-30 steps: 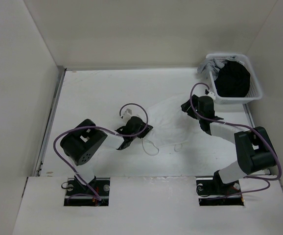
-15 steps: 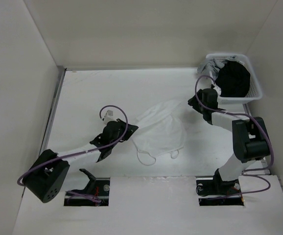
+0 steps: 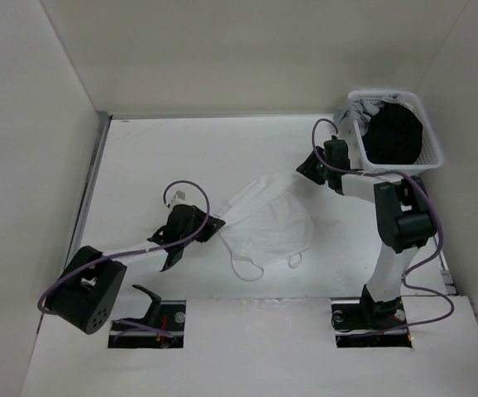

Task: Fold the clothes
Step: Flatten the tank top out

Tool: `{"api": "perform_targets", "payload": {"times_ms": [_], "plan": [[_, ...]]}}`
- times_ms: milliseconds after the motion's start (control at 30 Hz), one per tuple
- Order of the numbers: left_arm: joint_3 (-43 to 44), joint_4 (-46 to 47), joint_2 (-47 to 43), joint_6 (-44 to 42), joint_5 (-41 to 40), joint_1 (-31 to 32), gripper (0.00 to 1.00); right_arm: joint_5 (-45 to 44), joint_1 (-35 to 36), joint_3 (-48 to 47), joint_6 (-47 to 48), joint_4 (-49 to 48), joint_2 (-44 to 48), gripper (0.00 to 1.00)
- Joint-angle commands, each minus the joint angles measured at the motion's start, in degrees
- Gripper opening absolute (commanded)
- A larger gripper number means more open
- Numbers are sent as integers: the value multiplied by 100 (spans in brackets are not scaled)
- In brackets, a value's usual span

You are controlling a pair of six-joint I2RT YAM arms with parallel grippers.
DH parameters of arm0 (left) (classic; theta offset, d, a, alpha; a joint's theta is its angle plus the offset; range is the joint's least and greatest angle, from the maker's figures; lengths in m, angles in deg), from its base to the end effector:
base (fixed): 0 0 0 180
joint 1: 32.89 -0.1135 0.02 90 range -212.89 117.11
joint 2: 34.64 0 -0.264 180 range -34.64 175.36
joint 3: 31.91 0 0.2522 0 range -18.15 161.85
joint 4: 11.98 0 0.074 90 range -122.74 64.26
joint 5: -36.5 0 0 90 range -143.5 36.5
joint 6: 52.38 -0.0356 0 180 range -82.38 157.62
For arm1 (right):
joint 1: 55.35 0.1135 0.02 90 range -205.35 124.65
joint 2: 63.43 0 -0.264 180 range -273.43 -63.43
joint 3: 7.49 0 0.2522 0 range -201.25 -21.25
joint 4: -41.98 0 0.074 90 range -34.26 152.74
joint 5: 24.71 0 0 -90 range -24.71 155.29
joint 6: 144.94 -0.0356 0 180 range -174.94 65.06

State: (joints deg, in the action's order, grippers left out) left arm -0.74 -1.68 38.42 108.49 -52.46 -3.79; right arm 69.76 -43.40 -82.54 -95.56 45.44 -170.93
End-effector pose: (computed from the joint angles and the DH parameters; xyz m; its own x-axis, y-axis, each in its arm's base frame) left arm 0.1956 -0.1096 0.1402 -0.6222 -0.7348 -0.2702 -0.2687 0.5245 -0.8079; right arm 0.3916 0.0857 0.1657 -0.6101 0.5343 -0.5850 0.1700 0.8095 0.5620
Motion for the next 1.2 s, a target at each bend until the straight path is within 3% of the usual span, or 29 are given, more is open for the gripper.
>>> {"api": "perform_targets", "payload": {"times_ms": [0,300,500,667,933,1033,1167], "plan": [[-1,354,59,-161,274,-163,3,230,-4,-277,-60,291,-86,45],[-62,460,288,-460,696,-919,4,-69,207,-523,-69,609,-280,52],[-80,565,341,-443,749,-946,4,-8,251,-559,-236,512,-429,40],[-115,539,297,-443,714,-955,4,-86,277,-506,-262,486,-394,36],[-27,521,236,-408,670,-1034,4,-324,313,-260,-376,188,-184,7],[174,556,104,-224,670,-1148,3,-324,348,134,-376,-277,351,3],[824,399,-457,-187,538,-1087,3,-394,506,671,-236,-385,1729,2]]}}
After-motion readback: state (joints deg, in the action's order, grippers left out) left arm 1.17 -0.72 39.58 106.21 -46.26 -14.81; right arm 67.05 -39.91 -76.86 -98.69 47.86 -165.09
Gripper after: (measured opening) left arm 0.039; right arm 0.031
